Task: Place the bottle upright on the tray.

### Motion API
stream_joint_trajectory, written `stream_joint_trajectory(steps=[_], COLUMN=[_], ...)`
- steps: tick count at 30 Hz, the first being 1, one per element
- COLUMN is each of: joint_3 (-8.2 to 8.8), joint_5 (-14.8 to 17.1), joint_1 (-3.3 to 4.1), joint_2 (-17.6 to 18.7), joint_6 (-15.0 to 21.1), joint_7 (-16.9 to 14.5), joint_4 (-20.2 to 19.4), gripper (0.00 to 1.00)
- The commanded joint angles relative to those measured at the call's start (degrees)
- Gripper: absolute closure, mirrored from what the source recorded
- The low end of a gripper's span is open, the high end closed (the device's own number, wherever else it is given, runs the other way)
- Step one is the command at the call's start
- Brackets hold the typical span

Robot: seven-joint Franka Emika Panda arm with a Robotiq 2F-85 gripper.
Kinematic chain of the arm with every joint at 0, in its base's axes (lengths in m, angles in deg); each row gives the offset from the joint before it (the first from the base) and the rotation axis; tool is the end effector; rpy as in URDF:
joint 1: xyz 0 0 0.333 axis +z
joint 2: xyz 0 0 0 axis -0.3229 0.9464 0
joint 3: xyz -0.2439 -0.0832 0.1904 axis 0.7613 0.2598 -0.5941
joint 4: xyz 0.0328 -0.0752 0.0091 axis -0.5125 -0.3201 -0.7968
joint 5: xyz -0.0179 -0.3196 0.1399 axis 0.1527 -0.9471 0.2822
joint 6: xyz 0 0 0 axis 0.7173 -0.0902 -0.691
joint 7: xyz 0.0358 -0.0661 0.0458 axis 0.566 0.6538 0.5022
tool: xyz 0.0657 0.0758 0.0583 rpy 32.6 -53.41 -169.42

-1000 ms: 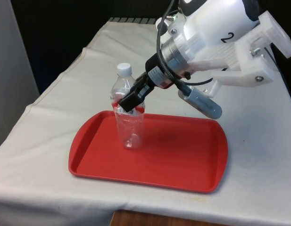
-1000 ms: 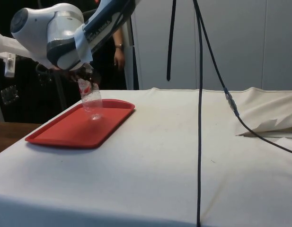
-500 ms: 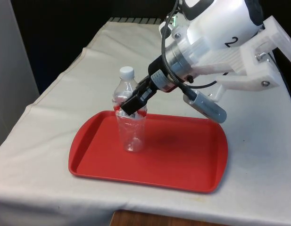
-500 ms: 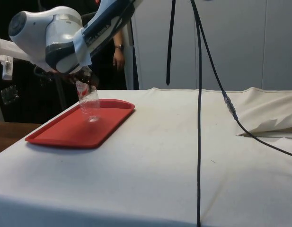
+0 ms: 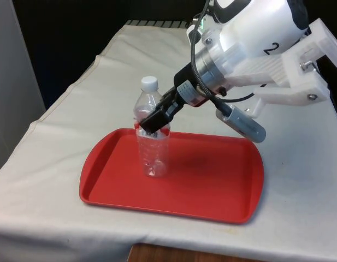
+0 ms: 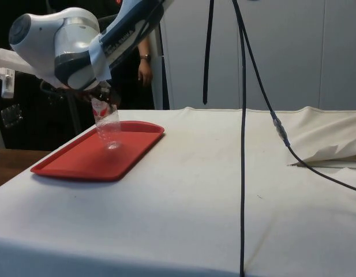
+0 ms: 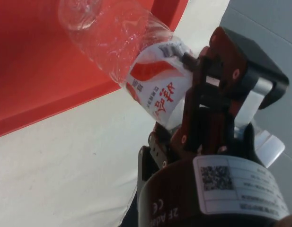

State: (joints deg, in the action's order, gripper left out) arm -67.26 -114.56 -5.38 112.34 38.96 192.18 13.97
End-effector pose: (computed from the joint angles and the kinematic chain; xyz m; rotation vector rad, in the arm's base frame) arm 0.7319 0.0005 0.2536 1.5975 -1.8574 0.8060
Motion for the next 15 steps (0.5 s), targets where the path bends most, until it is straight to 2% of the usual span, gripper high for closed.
stream_joint_trajectory(steps=[1, 3, 4, 5, 7, 8, 10, 11, 15], joint_3=[0.00, 0.00, 0.00, 0.00, 0.00, 0.00, 0.00, 0.00, 0.00], joint_5=[0.00, -0.06, 0.00, 0.00, 0.00, 0.00, 0.00, 0.00, 0.00], joint_1=[0.00, 0.00, 0.00, 0.06, 0.06, 0.06, 0.06, 0.06, 0.06], joint_2=[0.06, 0.00, 0.06, 0.06, 0.06, 0.06, 0.06, 0.06, 0.06], joint_6=[0.29, -0.06, 0.23, 0.23, 0.23, 0.23, 0.23, 0.23, 0.17], joint_7=[0.34, 0.00, 0.34, 0.34, 0.34, 0.34, 0.34, 0.34, 0.29], joint_4=[0.11, 0.06, 0.11, 0.11, 0.11, 0.11, 0.11, 0.11, 0.11], gripper=[0.65, 0.50, 0.50, 0.44, 0.30, 0.16, 0.04, 0.00, 0.00])
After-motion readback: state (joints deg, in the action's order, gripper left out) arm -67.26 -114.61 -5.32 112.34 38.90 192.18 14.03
